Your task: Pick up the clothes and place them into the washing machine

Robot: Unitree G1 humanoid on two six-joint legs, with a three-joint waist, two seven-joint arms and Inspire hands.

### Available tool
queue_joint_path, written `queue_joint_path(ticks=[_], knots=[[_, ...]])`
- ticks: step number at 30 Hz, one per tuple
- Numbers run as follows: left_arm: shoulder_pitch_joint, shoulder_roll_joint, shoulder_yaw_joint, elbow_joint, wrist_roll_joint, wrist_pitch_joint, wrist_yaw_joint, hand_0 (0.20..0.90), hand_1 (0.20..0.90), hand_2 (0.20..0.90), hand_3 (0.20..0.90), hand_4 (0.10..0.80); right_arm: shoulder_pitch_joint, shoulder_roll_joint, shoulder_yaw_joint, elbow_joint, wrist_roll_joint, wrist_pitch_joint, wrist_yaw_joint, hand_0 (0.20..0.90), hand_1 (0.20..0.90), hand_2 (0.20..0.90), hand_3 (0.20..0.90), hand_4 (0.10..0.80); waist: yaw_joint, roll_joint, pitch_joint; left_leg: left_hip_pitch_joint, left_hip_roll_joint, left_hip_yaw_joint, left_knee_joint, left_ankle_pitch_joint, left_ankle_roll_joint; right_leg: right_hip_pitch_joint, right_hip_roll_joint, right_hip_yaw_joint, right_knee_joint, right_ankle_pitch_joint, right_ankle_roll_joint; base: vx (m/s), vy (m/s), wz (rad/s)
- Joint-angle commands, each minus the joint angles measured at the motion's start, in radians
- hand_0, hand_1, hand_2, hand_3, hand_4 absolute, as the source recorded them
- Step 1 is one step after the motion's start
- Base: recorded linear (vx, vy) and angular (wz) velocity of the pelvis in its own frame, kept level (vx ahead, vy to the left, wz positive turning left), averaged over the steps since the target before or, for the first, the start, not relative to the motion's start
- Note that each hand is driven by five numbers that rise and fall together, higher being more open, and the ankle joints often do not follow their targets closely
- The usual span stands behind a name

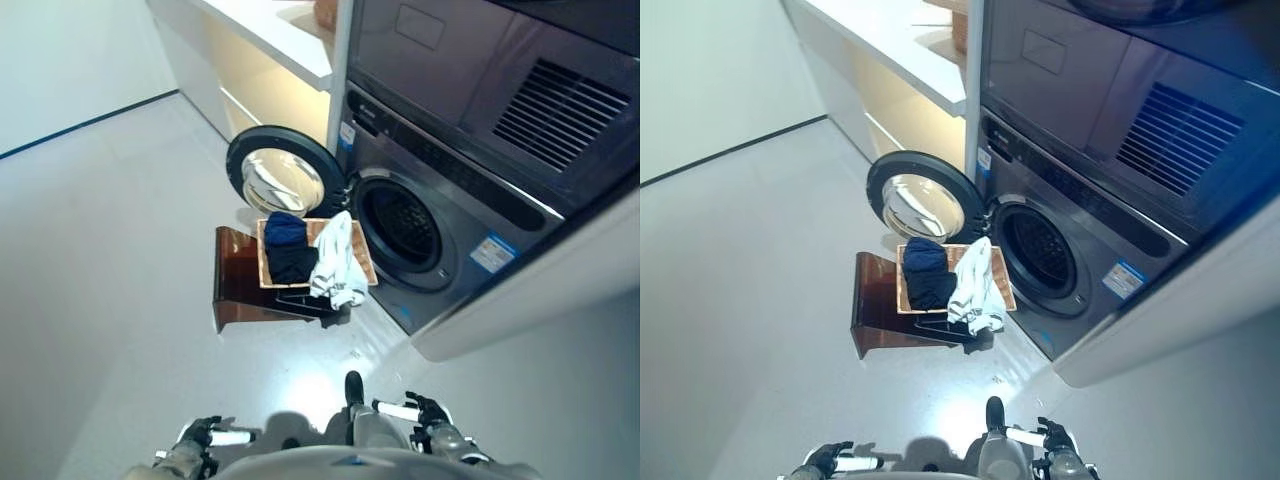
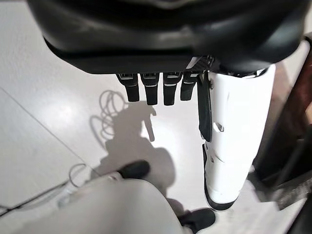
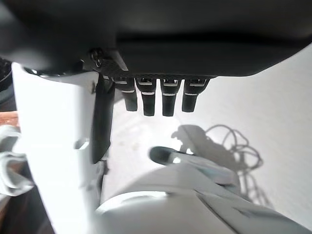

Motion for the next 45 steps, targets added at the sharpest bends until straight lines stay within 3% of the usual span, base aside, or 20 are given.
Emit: queue_joint_path(ticks=[1,5,10,12,15,17,18,19,20,21,22,23,24,26,27,29,30,37,42,45], knots=[[-0.087,-0.016,-0.029,-0.023,0.002,-0.024,0.007,0.9,0.9,0.9,0.9,0.8,-0.005,-0.066,0.013,0.043,0.009,-0.002,-0.038,0.9,0.9,0.9,0.9,0.8,-0.041,-0.031,-0.026,-0.036,0.087,0.038,-0.02,-0.03,-0.033,-0.099,-0.021,0.005,0.084,-0.054,0.069,0.087,-0.106,0.26],[-0.135,-0.022,-0.082,-0.064,0.02,-0.031,0.013,0.9,0.9,0.9,0.9,0.8,-0.042,-0.076,0.041,0.032,0.011,-0.004,-0.042,0.9,0.9,0.9,0.9,0.8,-0.054,-0.001,-0.006,-0.049,0.096,0.052,-0.04,-0.015,-0.038,-0.174,-0.013,0.002,0.172,-0.086,0.067,0.07,-0.065,0.05],[-0.124,-0.014,-0.05,-0.052,0.01,-0.03,0.009,0.9,0.9,0.9,0.9,0.8,-0.039,-0.065,0.068,0.033,-0.011,-0.006,-0.034,0.9,0.9,0.9,0.9,0.8,-0.054,0.012,0.011,-0.036,0.115,0.072,0.003,-0.03,-0.047,-0.18,0.012,0.006,0.206,-0.14,0.039,0.148,-0.116,-0.11],[-0.109,-0.01,-0.023,-0.048,-0.007,-0.031,0.006,0.9,0.9,0.9,0.9,0.8,-0.035,-0.061,0.075,0.03,-0.016,-0.011,-0.031,0.9,0.9,0.9,0.9,0.8,-0.04,0.001,0.02,-0.087,0.127,0.071,0.16,0.052,-0.069,-0.134,0.038,0.016,0.172,-0.144,0.012,0.16,-0.226,-0.26],[-0.106,-0.009,-0.006,-0.053,-0.035,-0.036,0.0,0.9,0.9,0.9,0.9,0.8,-0.038,-0.071,0.078,0.008,-0.002,-0.022,-0.031,0.9,0.9,0.9,0.9,0.8,-0.003,-0.047,0.07,-0.266,0.088,0.029,0.439,0.129,-0.069,-0.061,0.031,0.034,0.115,-0.143,-0.023,0.073,-0.251,-0.36],[-0.103,-0.004,0.007,-0.053,-0.05,-0.036,0.001,0.9,0.9,0.9,0.9,0.8,-0.043,-0.075,0.079,0.004,0.011,-0.026,-0.03,0.9,0.9,0.9,0.9,0.8,0.011,-0.067,0.084,-0.337,0.067,0.026,0.467,0.092,-0.057,-0.039,0.022,0.041,0.102,-0.154,-0.03,0.107,-0.131,-0.19],[-0.1,-0.005,0.016,-0.05,-0.056,-0.037,0.004,0.9,0.9,0.9,0.9,0.8,-0.046,-0.079,0.078,0.005,0.013,-0.026,-0.033,0.9,0.9,0.9,0.9,0.8,0.025,-0.069,0.088,-0.373,0.016,0.004,0.438,0.052,-0.047,-0.027,0.026,0.058,0.089,-0.154,-0.027,0.285,-0.008,-0.01],[-0.079,-0.009,0.039,-0.039,-0.075,-0.04,0.006,0.9,0.9,0.9,0.9,0.8,-0.045,-0.084,0.079,0.009,0.012,-0.028,-0.037,0.9,0.9,0.9,0.9,0.8,0.039,-0.066,0.073,-0.381,-0.007,-0.027,0.316,0.026,-0.031,0.007,0.032,0.081,0.056,-0.152,-0.011,0.236,0.015,0.08],[-0.078,-0.009,0.039,-0.039,-0.075,-0.04,0.006,0.9,0.9,0.9,0.9,0.8,-0.045,-0.084,0.079,0.009,0.012,-0.028,-0.037,0.9,0.9,0.9,0.9,0.8,0.039,-0.067,0.075,-0.377,-0.007,-0.027,0.312,0.027,-0.031,0.01,0.032,0.081,0.055,-0.152,-0.011,0.26,0.039,-0.18],[-0.073,-0.009,0.037,-0.036,-0.076,-0.044,0.01,0.9,0.9,0.9,0.9,0.8,-0.039,-0.083,0.08,0.01,0.011,-0.03,-0.04,0.9,0.9,0.9,0.9,0.8,0.044,-0.061,0.069,-0.389,0.014,-0.043,0.211,0.081,-0.04,0.033,0.041,0.085,0.039,-0.158,-0.006,0.087,0.021,-0.22],[-0.073,-0.009,0.037,-0.036,-0.076,-0.044,0.01,0.9,0.9,0.9,0.9,0.8,-0.039,-0.083,0.08,0.01,0.011,-0.03,-0.04,0.9,0.9,0.9,0.9,0.8,0.044,-0.061,0.07,-0.388,0.014,-0.043,0.21,0.081,-0.04,0.034,0.041,0.085,0.039,-0.158,-0.006,0.256,0.096,-0.2],[-0.07,-0.009,0.039,-0.031,-0.079,-0.044,0.013,0.9,0.9,0.9,0.9,0.8,-0.035,-0.08,0.083,0.013,0.018,-0.033,-0.045,0.9,0.9,0.9,0.9,0.8,0.053,-0.048,0.056,-0.403,0.052,-0.053,0.094,0.15,-0.047,0.061,0.055,0.097,0.028,-0.175,0.003,0.251,0.118,-0.23],[-0.062,-0.006,0.045,-0.028,-0.082,-0.043,0.013,0.9,0.9,0.9,0.9,0.8,-0.031,-0.076,0.08,0.017,0.024,-0.034,-0.044,0.9,0.9,0.9,0.9,0.8,0.057,-0.046,0.053,-0.389,0.071,-0.052,0.067,0.164,-0.05,0.078,0.058,0.107,0.032,-0.19,0.007,0.325,0.17,-0.35],[-0.05,-0.003,0.052,-0.023,-0.085,-0.042,0.014,0.9,0.9,0.9,0.9,0.8,-0.024,-0.067,0.074,0.024,0.03,-0.034,-0.043,0.9,0.9,0.9,0.9,0.8,0.057,-0.039,0.039,-0.363,0.099,-0.019,0.038,0.166,-0.052,0.09,0.058,0.11,0.054,-0.222,0.015,0.221,0.195,-0.42],[-0.054,-0.003,0.047,-0.024,-0.079,-0.041,0.014,0.9,0.9,0.9,0.9,0.8,-0.015,-0.065,0.066,0.027,0.031,-0.036,-0.044,0.9,0.9,0.9,0.9,0.8,0.047,-0.032,0.035,-0.346,0.114,0.039,0.025,0.167,-0.052,0.097,0.049,0.095,0.074,-0.234,0.02,0.267,0.318,-0.55],[-0.053,0.002,0.043,-0.03,-0.078,-0.042,0.008,0.9,0.9,0.9,0.9,0.8,-0.014,-0.064,0.064,0.033,0.036,-0.03,-0.042,0.9,0.9,0.9,0.9,0.8,0.051,-0.033,0.025,-0.329,0.094,0.04,0.03,0.155,-0.039,0.102,0.032,0.102,0.084,-0.228,0.028,0.234,0.264,-0.54],[-0.053,0.012,0.048,-0.03,-0.072,-0.045,0.014,0.9,0.9,0.9,0.9,0.8,-0.003,-0.049,0.063,0.038,0.035,-0.027,-0.037,0.9,0.9,0.9,0.9,0.8,0.053,-0.034,0.003,-0.299,0.079,0.065,0.013,0.141,-0.031,0.123,0.009,0.104,0.063,-0.211,0.049,0.148,0.133,-0.35],[-0.067,0.031,0.051,-0.042,-0.066,-0.05,0.019,0.9,0.9,0.9,0.9,0.8,-0.008,-0.031,0.094,0.024,0.018,-0.028,-0.033,0.9,0.9,0.9,0.9,0.8,0.055,-0.047,-0.017,-0.259,0.079,0.091,-0.009,0.133,-0.028,0.151,0.0,0.113,0.021,-0.212,0.054,0.108,0.069,-0.14],[-0.068,0.013,0.039,-0.052,-0.056,-0.052,0.025,0.9,0.9,0.9,0.9,0.8,-0.012,-0.03,0.096,0.017,0.023,-0.032,-0.034,0.9,0.9,0.9,0.9,0.8,0.056,-0.064,-0.023,-0.246,0.081,0.086,-0.019,0.131,-0.032,0.166,0.005,0.095,0.013,-0.222,0.054,0.065,-0.011,0.15],[-0.07,-0.004,0.004,-0.056,-0.017,-0.055,0.018,0.9,0.9,0.9,0.9,0.8,-0.013,-0.036,0.098,0.018,0.016,-0.029,-0.033,0.9,0.9,0.9,0.9,0.8,0.057,-0.074,-0.026,-0.255,0.067,0.08,0.019,0.098,-0.022,0.183,-0.012,0.087,-0.001,-0.218,0.065,0.071,0.09,0.14]])
